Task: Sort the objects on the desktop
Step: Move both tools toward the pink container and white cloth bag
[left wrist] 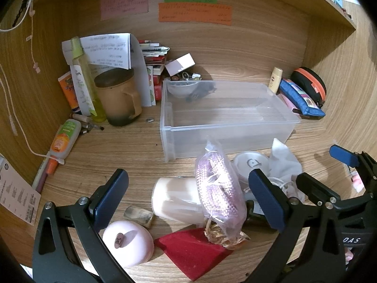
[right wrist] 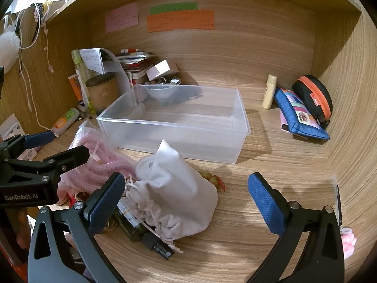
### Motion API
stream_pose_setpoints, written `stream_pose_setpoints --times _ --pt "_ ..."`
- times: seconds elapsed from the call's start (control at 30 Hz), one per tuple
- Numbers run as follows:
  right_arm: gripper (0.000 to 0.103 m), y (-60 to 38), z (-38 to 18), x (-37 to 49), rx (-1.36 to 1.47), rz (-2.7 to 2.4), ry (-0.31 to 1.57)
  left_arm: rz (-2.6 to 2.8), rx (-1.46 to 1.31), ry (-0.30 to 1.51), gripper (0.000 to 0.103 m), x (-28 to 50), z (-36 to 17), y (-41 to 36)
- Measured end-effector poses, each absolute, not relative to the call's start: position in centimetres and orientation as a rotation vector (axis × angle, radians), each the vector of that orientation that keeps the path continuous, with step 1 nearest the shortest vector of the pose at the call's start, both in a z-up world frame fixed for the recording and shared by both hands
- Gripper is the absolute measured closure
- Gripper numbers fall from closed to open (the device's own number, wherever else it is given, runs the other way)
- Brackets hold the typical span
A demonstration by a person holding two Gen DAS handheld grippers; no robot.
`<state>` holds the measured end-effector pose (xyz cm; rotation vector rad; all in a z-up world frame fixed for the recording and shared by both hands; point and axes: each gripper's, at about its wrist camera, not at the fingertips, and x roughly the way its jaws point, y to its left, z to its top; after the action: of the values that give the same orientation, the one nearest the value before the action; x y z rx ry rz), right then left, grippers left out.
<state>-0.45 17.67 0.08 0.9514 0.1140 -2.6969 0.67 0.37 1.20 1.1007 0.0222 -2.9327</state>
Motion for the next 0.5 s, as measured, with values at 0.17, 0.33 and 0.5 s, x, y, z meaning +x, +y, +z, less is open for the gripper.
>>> stream_pose_setpoints --times 0.17,0.33,0.5 --pt "0.0 17.9 0.2 -0.5 0.954 -2.704 0.114 -2.93 1.071 0.019 0.0 1.1 1.5 0.0" --pt "0.0 18.2 0.3 -0.5 0.957 -2.707 0.087 -2.938 1.045 0.013 0.0 1.5 1.8 -0.5" --pt "0.0 18.5 0.5 -0.4 0.942 -2.725 0.095 -2.945 1.041 -0.021 0.0 2.1 1.5 -1.2"
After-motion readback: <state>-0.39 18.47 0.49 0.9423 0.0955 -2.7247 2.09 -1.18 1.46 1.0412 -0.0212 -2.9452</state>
